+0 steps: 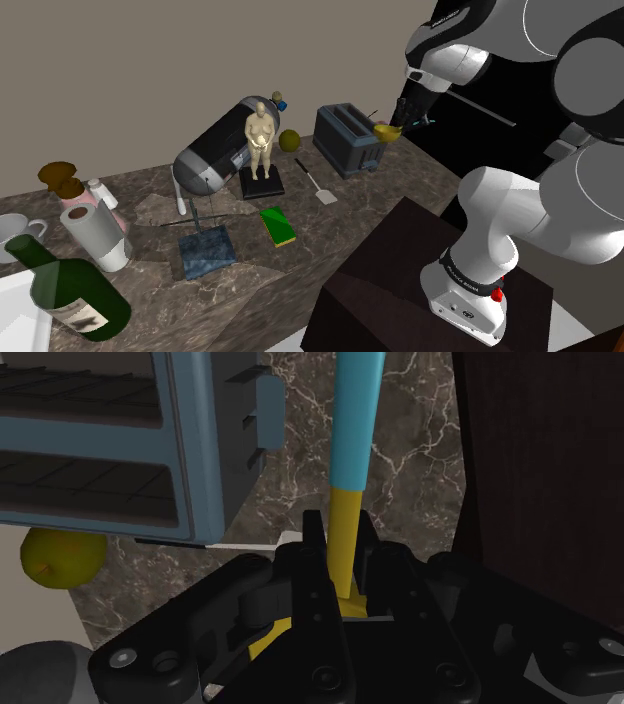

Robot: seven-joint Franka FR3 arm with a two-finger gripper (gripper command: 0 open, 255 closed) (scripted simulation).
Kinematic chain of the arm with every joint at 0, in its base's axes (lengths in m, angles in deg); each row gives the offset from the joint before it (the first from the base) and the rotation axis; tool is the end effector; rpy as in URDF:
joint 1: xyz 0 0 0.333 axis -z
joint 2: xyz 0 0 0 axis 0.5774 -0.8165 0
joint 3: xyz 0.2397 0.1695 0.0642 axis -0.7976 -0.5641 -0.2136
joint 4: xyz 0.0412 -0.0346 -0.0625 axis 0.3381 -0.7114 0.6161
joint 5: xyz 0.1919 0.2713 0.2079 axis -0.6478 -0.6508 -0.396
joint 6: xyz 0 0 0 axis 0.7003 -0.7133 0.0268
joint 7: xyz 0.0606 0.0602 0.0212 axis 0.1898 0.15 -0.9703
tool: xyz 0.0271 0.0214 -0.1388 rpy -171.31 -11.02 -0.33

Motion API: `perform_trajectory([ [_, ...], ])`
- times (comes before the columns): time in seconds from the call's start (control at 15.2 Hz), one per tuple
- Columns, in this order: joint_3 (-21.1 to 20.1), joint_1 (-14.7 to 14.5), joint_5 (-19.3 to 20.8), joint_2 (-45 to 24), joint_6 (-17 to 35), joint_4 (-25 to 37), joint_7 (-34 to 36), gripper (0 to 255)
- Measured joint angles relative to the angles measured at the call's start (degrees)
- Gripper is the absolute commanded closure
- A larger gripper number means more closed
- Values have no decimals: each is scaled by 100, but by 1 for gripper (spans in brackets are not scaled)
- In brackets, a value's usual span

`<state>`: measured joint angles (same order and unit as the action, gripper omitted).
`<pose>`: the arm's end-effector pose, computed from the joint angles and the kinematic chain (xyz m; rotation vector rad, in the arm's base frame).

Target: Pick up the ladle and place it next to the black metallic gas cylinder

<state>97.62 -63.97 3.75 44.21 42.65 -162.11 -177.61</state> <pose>0.3410 -0.2371 0.3582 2.4712 1.7902 0.2424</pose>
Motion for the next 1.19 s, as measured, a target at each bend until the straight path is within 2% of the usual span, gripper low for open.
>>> perform_trajectory([
  [0.86,464,-7,306,-415,-1086,668,191,255],
  [1.19,255,-398,15,-868,-1264,550,640,255],
])
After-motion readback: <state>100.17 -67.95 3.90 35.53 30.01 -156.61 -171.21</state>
